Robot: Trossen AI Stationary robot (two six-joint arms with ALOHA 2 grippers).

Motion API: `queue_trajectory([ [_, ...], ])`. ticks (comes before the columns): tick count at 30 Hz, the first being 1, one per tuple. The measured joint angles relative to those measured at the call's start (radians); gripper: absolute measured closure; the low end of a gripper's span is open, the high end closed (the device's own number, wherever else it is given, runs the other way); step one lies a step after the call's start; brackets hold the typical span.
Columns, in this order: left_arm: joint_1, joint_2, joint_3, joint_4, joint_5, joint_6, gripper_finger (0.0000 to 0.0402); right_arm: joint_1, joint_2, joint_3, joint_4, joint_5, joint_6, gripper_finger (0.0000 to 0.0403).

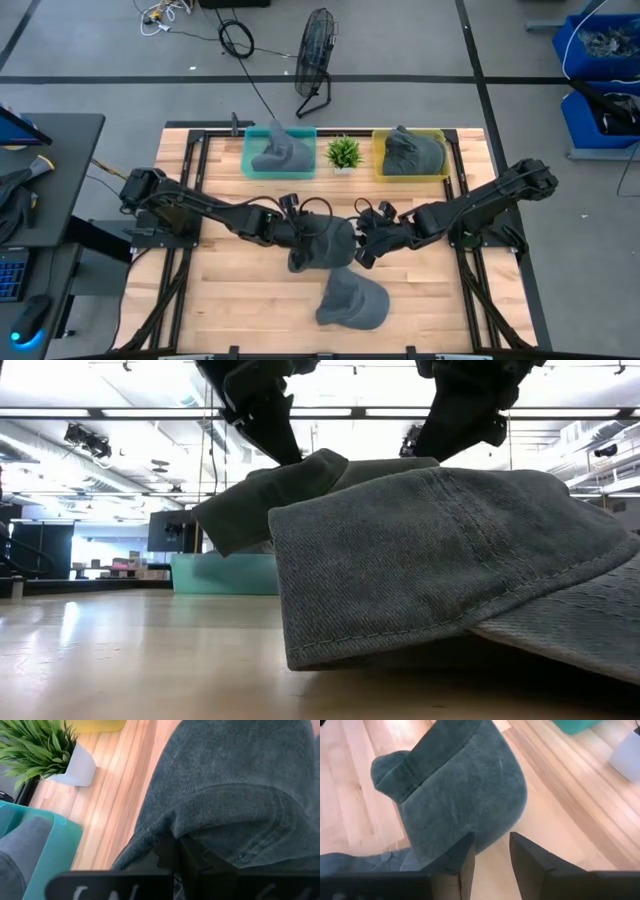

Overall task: Pick & Place hat
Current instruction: Put the black cap into the yellow bin

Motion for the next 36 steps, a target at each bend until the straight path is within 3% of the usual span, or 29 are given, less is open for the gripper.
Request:
queue_trajectory([
  [10, -0.053, 0.0, 0.0, -0.005, -0.221, -0.019, 0.0393, -0.003, -0.004, 0.0, 0.065, -0.053, -0.034, 0.0279],
  [21, -0.101, 0.0, 0.0, -0.014, -0.323, -0.102, 0.0396, -0.014, -0.007, 0.0, 0.182, -0.081, -0.073, 0.0279],
  [31, -0.225, -0.06, 0.002, -0.169, -0.594, -0.243, 0.0397, -0.014, -0.197, -0.001, 0.2, -0.073, -0.177, 0.0279],
  [36, -0.254, -0.068, 0.002, -0.156, -0.658, -0.248, 0.0395, -0.014, -0.209, 0.0, 0.203, -0.074, -0.199, 0.0279],
])
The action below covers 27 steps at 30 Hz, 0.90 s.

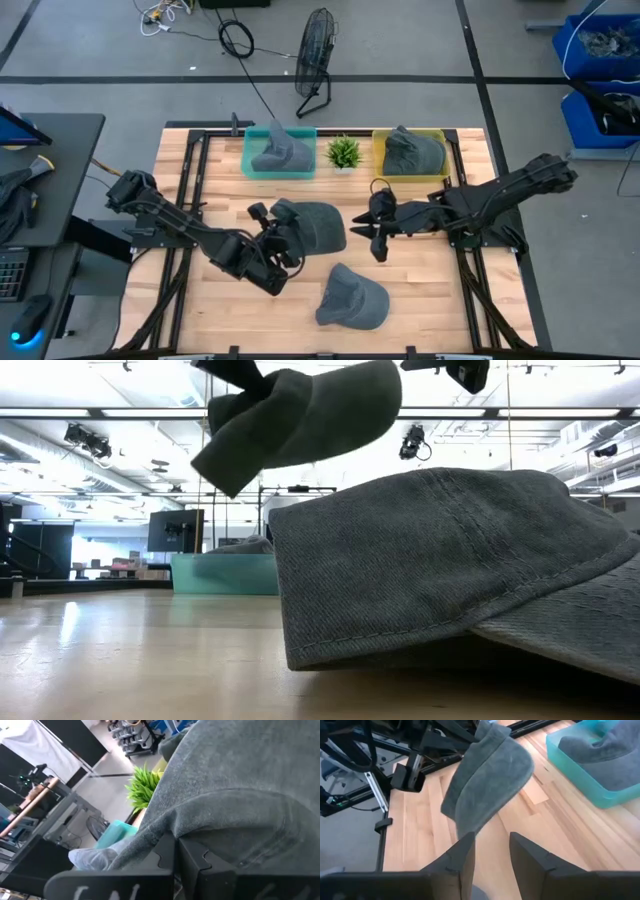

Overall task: Pick & Place hat
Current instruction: Put the black cap into the yellow bin

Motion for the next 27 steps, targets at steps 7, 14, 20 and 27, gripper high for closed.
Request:
queue_trajectory([
  [7, 0.002, 0.002, 0.0, 0.01, -0.013, 0.003, 0.0396, -0.01, 0.069, 0.0, 0.069, -0.044, -0.011, 0.0279],
  [14, 0.018, 0.002, 0.0, 0.027, -0.02, 0.022, 0.0396, -0.033, 0.096, 0.0, 0.158, -0.104, -0.064, 0.0279],
  [20, 0.023, 0.003, -0.001, 0.154, -0.04, 0.156, 0.0392, -0.064, 0.097, 0.0, 0.155, -0.103, -0.079, 0.0286],
  [27, 0.046, 0.003, -0.001, 0.173, 0.029, 0.207, 0.0381, -0.073, 0.097, 0.0, 0.103, -0.104, -0.111, 0.0377],
])
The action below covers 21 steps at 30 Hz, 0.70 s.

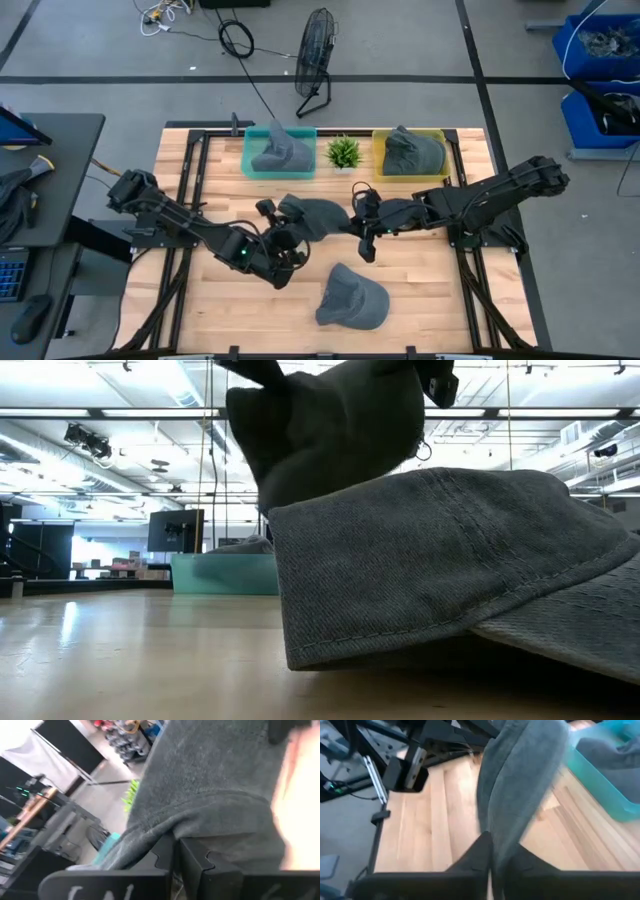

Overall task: Pick & Place hat
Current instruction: Put the black cap into the yellow bin

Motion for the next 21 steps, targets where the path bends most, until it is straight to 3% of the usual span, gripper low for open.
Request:
queue_trajectory([
  [2, 0.015, 0.0, 0.0, 0.001, 0.043, 0.0, 0.0369, 0.0, 0.0, 0.0, -0.027, 0.002, 0.007, 0.0391],
  [5, 0.04, 0.0, 0.0, 0.001, 0.074, 0.0, 0.0348, 0.0, 0.0, 0.0, -0.069, 0.015, 0.05, 0.0381],
  [12, 0.099, 0.0, 0.0, 0.0, 0.174, 0.023, 0.0283, -0.003, 0.0, 0.0, -0.196, 0.139, 0.142, 0.0394],
  [21, 0.124, 0.0, 0.0, -0.001, 0.196, 0.023, 0.0233, -0.006, -0.071, -0.002, -0.294, 0.178, 0.2, 0.0391],
])
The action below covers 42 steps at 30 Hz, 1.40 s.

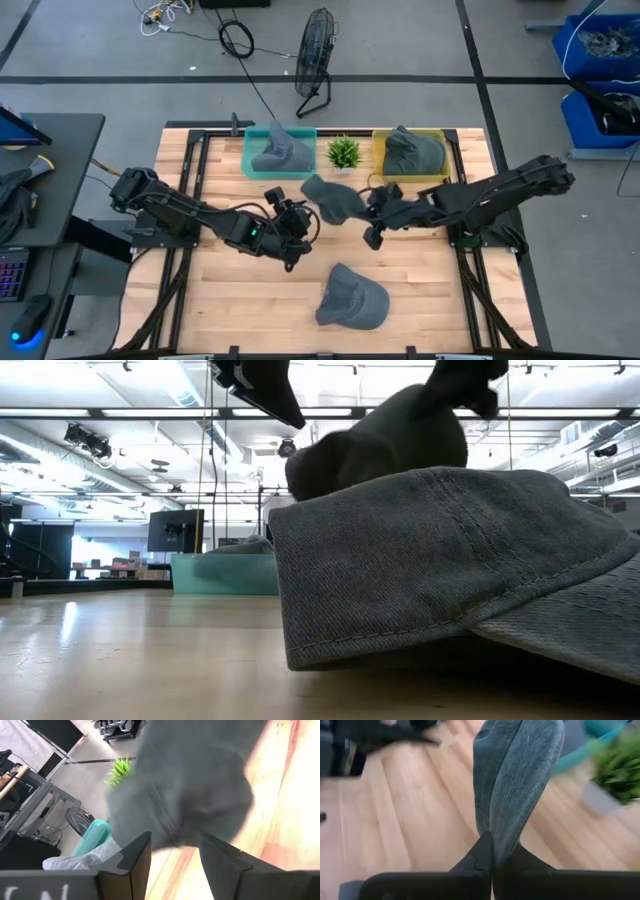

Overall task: Pick & Place hat
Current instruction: Put the black cap into the yellow bin

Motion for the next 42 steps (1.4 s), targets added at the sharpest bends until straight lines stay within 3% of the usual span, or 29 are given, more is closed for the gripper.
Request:
queue_trajectory([
  [8, -0.001, 0.0, 0.0, 0.0, 0.001, 0.0, 0.0232, -0.016, -0.268, 0.001, -0.233, 0.139, 0.048, 0.0392],
  [13, 0.0, 0.0, 0.0, 0.001, 0.001, 0.0, 0.0232, -0.05, -0.424, 0.001, -0.601, 0.334, 0.246, 0.0392],
  [18, 0.0, 0.0, 0.0, 0.002, 0.001, 0.0, 0.0232, -0.089, -0.506, 0.001, -0.821, 0.377, 0.429, 0.039],
  [30, 0.0, 0.0, 0.0, 0.003, 0.001, 0.0, 0.0232, -0.148, -0.517, -0.018, -0.78, 0.364, 0.373, 0.039],
  [42, 0.0, 0.0, 0.0, 0.003, 0.001, 0.0, 0.0232, -0.257, -0.517, -0.323, -0.501, 0.334, 0.342, 0.039],
])
